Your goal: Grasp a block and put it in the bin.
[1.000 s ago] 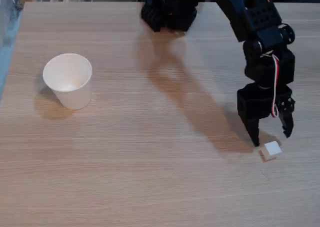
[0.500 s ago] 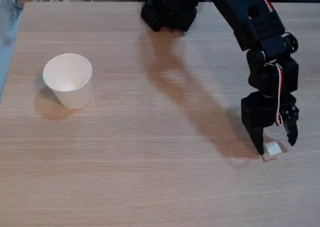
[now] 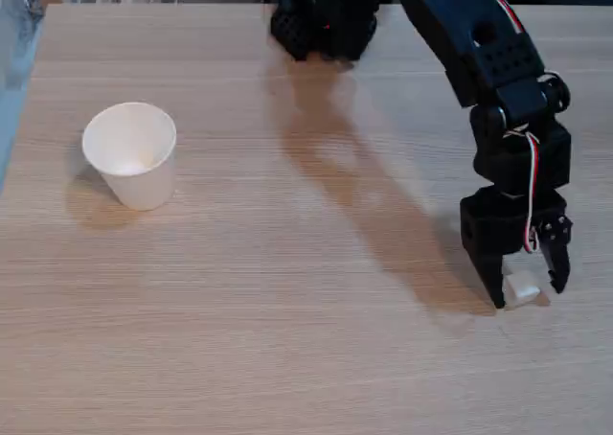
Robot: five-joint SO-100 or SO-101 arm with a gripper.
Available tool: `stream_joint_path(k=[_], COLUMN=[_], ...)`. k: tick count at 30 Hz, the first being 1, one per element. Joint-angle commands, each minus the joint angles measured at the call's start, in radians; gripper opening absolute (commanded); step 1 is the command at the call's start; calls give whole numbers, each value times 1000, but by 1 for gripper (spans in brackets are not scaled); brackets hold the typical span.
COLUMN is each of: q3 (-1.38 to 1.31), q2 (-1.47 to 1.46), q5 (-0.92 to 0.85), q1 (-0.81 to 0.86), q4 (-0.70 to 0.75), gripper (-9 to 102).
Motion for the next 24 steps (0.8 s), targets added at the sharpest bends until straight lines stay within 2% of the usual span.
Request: stream_joint_path(k=[1,20,24], q3=[-38,-3,-2], q2=[9,21,20], q5=[14,91,91], q1=[14,11,11], q4=[18,87,89], gripper=[32,32,28])
